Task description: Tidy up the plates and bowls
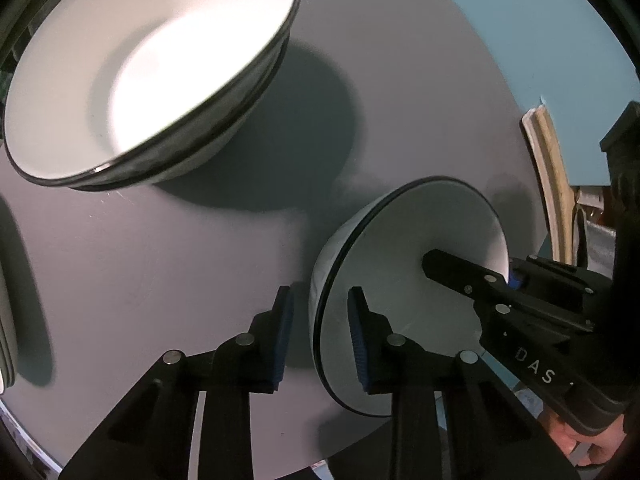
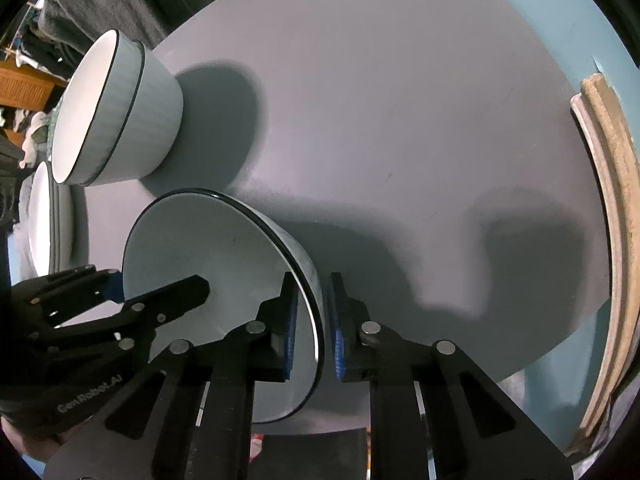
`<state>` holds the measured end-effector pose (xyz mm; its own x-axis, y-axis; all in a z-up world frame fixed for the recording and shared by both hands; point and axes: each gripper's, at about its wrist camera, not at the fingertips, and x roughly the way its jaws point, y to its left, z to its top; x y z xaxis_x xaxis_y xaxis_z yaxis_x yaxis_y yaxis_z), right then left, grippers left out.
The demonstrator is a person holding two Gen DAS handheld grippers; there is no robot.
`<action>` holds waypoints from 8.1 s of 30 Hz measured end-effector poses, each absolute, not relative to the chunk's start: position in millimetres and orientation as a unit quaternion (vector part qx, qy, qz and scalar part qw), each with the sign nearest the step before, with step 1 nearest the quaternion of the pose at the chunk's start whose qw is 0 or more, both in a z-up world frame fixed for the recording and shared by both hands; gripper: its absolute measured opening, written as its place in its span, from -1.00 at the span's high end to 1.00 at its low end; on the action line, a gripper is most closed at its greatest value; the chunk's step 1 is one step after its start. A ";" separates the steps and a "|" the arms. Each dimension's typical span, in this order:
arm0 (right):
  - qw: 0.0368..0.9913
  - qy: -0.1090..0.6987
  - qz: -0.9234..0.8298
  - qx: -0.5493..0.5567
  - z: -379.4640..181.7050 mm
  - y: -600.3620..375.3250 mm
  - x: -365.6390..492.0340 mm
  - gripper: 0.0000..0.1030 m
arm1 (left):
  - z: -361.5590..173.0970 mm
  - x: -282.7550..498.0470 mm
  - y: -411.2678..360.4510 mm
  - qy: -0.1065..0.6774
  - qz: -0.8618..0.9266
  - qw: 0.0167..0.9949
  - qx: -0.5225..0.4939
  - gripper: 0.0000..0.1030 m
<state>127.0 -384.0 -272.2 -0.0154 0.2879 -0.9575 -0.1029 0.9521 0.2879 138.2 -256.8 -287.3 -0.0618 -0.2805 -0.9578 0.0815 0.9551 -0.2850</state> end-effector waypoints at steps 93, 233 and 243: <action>0.705 0.676 0.216 0.010 -212.4 -283.3 226.7 0.87 | -213.4 215.3 -154.3 0.675 -0.026 0.731 -0.095 0.69; 0.601 0.720 0.330 -0.110 -263.6 -182.3 101.4 0.64 | -256.4 14.4 -46.5 0.699 0.049 0.679 -0.220 0.51; 0.600 0.723 0.324 -0.109 -263.8 -155.2 65.7 0.64 | -262.4 -24.3 -18.8 0.694 0.057 0.681 -0.225 0.51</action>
